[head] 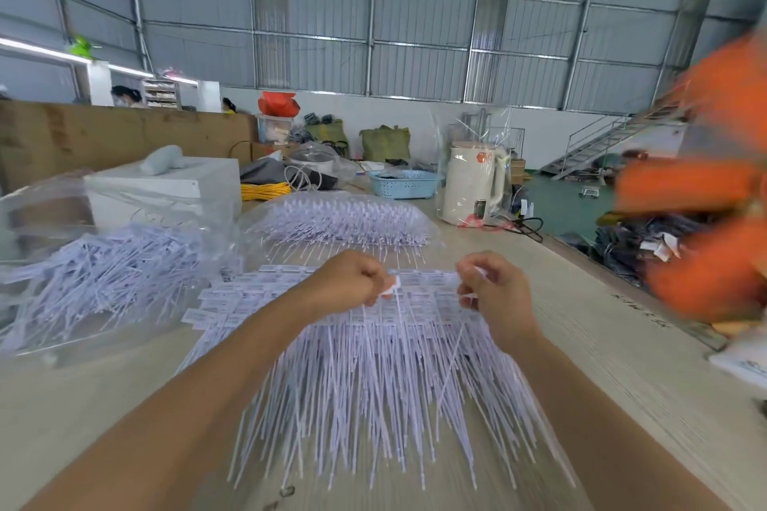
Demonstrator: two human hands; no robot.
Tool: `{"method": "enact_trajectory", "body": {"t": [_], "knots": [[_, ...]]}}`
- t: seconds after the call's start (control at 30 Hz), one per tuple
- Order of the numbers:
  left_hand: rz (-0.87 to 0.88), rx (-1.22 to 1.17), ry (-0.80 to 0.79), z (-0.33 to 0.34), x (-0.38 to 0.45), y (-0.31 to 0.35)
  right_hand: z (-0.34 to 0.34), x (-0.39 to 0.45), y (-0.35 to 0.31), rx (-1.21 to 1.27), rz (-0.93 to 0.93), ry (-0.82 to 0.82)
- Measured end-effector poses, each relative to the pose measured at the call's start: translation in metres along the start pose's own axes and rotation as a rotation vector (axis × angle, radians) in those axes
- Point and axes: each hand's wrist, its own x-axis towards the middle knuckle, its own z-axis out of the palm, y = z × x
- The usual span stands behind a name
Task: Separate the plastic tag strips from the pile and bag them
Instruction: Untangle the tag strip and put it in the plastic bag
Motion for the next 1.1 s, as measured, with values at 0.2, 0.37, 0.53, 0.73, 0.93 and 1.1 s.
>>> {"method": "enact_trajectory", "body": {"t": [0.2,0.37,0.53,0.73,0.93,1.1], "knots": [[0.012,0.087,-0.058,-0.007,0.003,-0.004,0.017,0.000,-0.030,0.334,0.260,-0.195],[0.104,0.180,-0.015,-0.005,0.004,-0.002,0.037,-0.009,-0.039,0.090,0.214,-0.367],[0.224,0.129,0.101,0.000,0.002,0.002,0.048,-0.012,-0.032,0.097,0.173,-0.424],[0.115,0.180,0.071,-0.006,0.000,-0.007,0.043,-0.006,-0.026,0.139,0.047,-0.276],[0.068,-0.030,0.095,0.000,-0.002,-0.002,0.044,-0.008,-0.020,0.009,0.063,-0.316],[-0.113,-0.322,-0.019,-0.009,-0.005,0.005,0.043,-0.005,-0.012,-0.376,-0.137,-0.209]]}}
